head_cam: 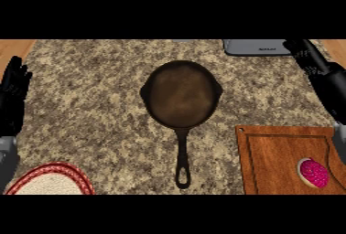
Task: Pick the cupcake from the cutting board and place it in the pan
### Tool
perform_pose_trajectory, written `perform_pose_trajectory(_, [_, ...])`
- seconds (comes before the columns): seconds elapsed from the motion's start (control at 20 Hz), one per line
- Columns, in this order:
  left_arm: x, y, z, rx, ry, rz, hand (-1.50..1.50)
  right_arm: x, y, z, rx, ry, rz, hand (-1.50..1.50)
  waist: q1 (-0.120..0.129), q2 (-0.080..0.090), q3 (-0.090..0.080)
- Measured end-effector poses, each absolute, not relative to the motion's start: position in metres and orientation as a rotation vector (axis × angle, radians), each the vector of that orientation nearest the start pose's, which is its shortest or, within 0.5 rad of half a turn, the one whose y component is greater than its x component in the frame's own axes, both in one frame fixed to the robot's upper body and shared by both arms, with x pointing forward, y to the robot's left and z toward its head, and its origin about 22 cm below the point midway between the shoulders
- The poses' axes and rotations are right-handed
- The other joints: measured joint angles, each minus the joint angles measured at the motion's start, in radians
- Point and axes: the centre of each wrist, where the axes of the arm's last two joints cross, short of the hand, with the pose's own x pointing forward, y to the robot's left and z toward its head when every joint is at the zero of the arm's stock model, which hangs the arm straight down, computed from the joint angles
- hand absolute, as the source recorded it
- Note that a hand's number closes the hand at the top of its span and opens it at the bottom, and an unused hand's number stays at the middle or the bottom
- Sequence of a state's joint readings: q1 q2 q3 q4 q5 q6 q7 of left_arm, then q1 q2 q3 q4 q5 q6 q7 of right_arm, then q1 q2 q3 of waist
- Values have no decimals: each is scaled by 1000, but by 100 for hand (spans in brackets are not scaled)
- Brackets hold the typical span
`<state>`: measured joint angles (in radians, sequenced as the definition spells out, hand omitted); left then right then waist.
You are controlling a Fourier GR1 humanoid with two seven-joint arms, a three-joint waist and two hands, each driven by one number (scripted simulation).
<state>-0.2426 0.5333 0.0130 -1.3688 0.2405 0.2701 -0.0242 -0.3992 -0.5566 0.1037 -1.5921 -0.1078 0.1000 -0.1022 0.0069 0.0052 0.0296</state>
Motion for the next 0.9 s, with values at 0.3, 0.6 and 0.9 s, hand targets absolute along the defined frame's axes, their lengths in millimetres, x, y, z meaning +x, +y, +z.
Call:
perform_pose_trajectory(0.3, [270,323,10,307,-1431,161,0,288,-320,91,58,-1799,411,150,-28,-5,-22])
perform_pose_trajectory(0.6, [235,290,-39,180,-1258,297,0,215,-362,45,-151,-1804,399,-150,-86,-20,-27])
perform_pose_trajectory(0.9, [224,273,-41,137,-1262,314,0,124,-371,19,-398,-1832,393,-150,-71,-20,-27])
